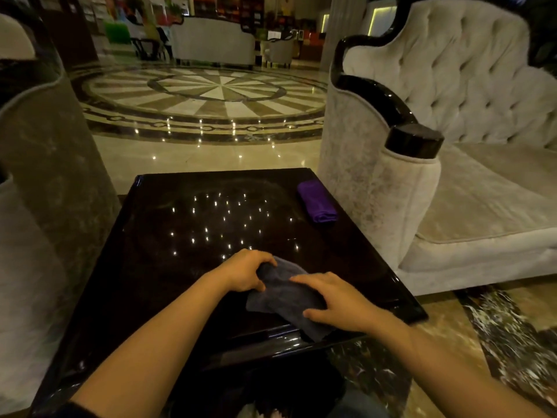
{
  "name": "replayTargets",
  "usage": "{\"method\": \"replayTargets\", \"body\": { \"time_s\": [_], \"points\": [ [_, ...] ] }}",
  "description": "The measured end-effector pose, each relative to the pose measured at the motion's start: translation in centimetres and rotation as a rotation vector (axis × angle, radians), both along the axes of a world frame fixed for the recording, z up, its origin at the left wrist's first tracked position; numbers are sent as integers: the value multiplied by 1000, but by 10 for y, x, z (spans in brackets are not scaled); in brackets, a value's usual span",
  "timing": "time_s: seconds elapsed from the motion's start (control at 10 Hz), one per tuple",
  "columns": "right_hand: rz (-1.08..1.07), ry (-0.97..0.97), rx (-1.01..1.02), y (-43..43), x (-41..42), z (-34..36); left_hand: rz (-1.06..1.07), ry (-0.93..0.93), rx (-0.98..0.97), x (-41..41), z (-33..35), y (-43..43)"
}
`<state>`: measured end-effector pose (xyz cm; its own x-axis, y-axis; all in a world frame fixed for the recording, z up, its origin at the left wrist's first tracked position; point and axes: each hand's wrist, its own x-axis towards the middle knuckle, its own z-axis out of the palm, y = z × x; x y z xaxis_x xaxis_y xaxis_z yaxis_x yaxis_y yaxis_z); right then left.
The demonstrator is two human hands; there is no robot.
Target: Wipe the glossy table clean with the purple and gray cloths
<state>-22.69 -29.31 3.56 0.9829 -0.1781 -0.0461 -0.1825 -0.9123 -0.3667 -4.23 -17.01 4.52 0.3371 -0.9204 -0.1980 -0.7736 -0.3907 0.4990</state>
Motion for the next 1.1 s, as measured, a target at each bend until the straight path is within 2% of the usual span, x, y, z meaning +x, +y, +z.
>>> {"method": "replayTargets", "body": {
  "time_s": [0.1,0.3,0.4,0.5,0.6,0.7,0.9,1.1],
  "points": [
    [-2,-35,-80,6,2,0,-16,19,-36,0,9,-14],
    [-305,-207,-175,-37,-4,12,-8,-180,-223,-12,37,-90],
    [-466,-234,-125,-53,-7,12,-46,-311,-267,-23,37,-123],
    [-579,-136,-241,-63,-10,-3,-8,-509,-255,-42,26,-154],
    [-618,-19,-398,-58,-14,-16,97,-574,-187,-56,8,-167],
    [-591,-4,-340,-64,-13,-35,147,-434,-83,-65,-16,-172],
    [-576,207,-233,-67,-13,-36,98,-425,48,-58,-20,-175],
    [-634,285,-54,-62,-12,-11,42,-468,44,-41,4,-139]
  ]
}}
